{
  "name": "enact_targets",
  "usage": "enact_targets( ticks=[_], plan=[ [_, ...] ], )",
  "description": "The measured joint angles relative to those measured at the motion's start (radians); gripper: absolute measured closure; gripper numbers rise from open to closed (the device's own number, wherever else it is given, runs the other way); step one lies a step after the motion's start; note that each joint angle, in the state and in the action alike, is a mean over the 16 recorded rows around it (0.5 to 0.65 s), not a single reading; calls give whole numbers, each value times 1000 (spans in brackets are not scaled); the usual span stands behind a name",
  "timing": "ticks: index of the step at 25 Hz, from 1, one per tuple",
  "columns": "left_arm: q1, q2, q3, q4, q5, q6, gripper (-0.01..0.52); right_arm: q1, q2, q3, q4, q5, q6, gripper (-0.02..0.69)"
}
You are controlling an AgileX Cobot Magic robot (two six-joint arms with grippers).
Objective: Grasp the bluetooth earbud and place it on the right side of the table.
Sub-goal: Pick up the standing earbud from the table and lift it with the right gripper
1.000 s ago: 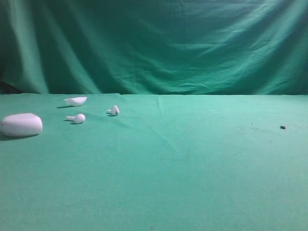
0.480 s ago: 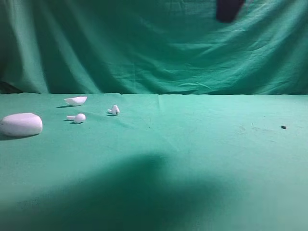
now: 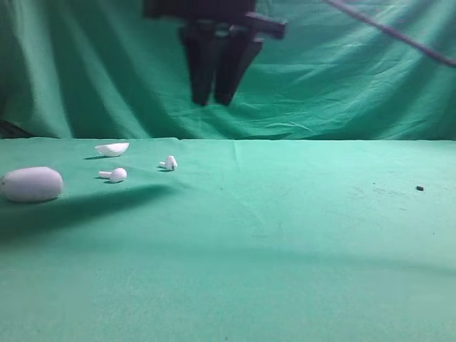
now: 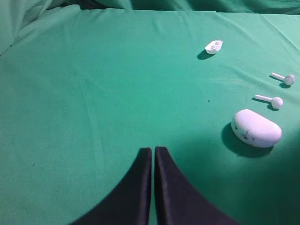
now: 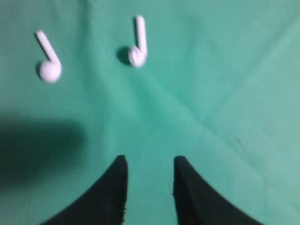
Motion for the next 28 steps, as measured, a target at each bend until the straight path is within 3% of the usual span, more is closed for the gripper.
enact_targets(
  ticks=[7, 18, 28],
  plan=[
    [0, 0, 0, 0, 0, 0, 514, 20, 171, -191, 14, 5, -6, 347],
    [0, 0, 0, 0, 0, 0, 514, 22, 287, -267, 23, -51, 18, 331],
    [0, 0, 0, 0, 0, 0, 514, 22, 307, -274, 23, -74, 30, 465]
  ],
)
